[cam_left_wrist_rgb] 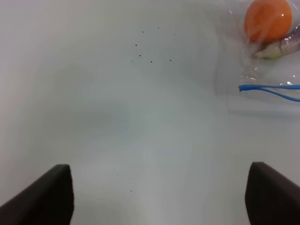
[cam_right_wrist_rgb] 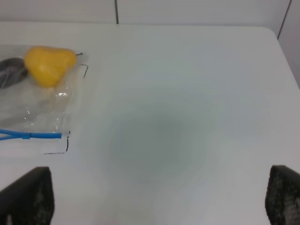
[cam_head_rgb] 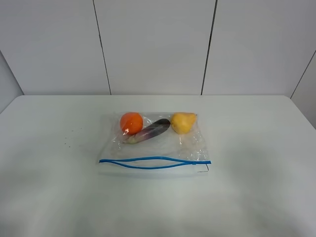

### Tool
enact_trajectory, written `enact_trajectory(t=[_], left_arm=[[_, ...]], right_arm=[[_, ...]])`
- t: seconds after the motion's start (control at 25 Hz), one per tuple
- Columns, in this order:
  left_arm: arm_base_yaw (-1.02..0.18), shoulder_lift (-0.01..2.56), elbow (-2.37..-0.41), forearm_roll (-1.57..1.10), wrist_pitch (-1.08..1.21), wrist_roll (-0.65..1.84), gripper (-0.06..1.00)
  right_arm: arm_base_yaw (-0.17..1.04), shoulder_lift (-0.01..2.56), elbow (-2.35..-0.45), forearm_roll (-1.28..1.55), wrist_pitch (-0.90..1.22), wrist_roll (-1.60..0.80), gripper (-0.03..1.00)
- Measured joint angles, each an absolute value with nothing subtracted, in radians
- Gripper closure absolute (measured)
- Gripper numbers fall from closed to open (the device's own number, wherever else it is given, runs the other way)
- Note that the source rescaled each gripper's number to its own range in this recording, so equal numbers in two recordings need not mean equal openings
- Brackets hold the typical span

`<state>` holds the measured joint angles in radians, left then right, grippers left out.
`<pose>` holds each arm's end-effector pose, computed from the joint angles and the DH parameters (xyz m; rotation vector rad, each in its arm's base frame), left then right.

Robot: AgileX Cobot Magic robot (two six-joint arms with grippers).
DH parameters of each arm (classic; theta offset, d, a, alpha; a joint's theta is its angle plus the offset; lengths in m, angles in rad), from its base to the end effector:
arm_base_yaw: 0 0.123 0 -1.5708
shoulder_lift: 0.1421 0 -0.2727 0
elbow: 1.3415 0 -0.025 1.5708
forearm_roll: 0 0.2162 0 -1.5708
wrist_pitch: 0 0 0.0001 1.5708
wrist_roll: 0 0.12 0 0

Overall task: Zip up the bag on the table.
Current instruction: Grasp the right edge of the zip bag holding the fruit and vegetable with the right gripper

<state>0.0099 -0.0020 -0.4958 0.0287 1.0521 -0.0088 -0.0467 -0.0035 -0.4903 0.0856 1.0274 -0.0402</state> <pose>0.0035 0.0030 0.2472 -0.0202 2.0376 0.0350 0.0053 0.0085 0.2487 0.0046 2.0146 0.0467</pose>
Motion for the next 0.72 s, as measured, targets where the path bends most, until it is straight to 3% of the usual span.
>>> enact_trajectory(t=[0.52, 0.72], left_arm=[[0.01, -0.002, -0.496, 0.029, 1.052, -0.009, -0.06], [0.01, -0.002, -0.496, 0.029, 1.052, -0.009, -0.06]], right_arm=[[-0.047, 0.012, -0.492, 0.086, 1.027, -0.04, -0.03], [-0.047, 0.244, -0.58, 0.118, 1.024, -0.044, -0.03]])
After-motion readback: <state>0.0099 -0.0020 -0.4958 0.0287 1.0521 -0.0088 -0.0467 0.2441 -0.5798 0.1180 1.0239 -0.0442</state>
